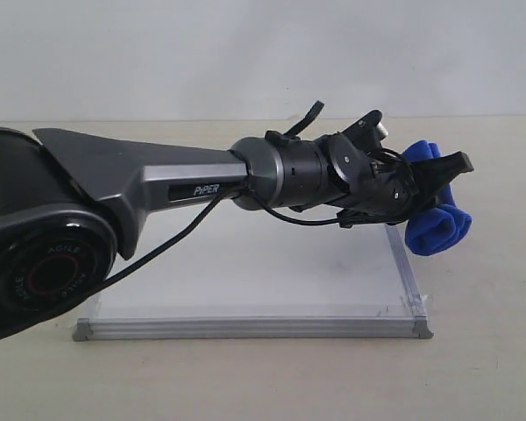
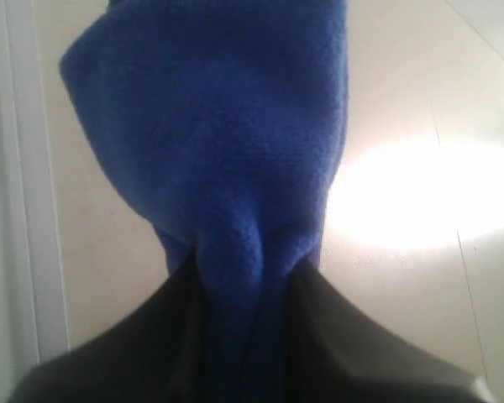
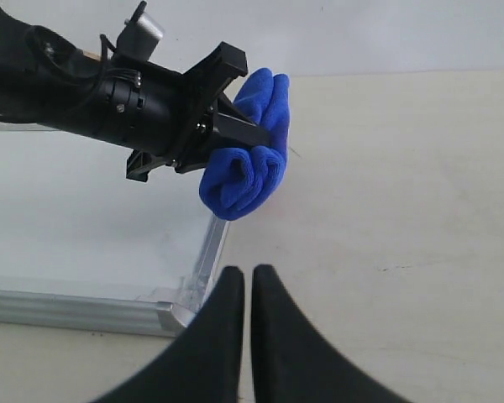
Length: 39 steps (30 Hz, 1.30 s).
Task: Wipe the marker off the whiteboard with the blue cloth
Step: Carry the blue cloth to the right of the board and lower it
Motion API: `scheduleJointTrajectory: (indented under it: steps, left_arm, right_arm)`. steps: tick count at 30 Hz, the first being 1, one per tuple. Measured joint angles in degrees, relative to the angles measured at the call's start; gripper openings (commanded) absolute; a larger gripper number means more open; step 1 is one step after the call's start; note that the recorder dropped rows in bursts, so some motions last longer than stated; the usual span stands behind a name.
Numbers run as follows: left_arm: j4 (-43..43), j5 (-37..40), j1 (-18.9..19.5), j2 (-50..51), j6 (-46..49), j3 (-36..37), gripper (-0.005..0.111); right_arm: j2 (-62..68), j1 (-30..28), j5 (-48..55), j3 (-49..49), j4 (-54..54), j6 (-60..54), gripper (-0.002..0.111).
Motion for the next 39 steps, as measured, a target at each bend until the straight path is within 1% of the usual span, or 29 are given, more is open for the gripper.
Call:
scheduleJointTrajectory:
  steps: [16,35,37,39]
  left_arm:
    - [-0.23,-2.71,0.0,1.19,0.0,0.0,0.004]
    - [-0.47,-1.52,0.0,2.69,-1.99,0.0,0.004]
    - [-0.47,-1.26,0.0,2.94,-1.99,0.0,0.009]
    - [-0.47,-1.03,0.0,3.06,-1.99,0.0,0.018]
  right_arm:
    - [0.0,0.0,0.0,0.0,0.0,0.0,0.0]
    - [0.0,0.0,0.0,0.0,0.0,0.0,0.0]
    - [0.0,0.0,0.0,0.0,0.0,0.0,0.0]
    - [0.0,0.0,0.0,0.0,0.0,0.0,0.0]
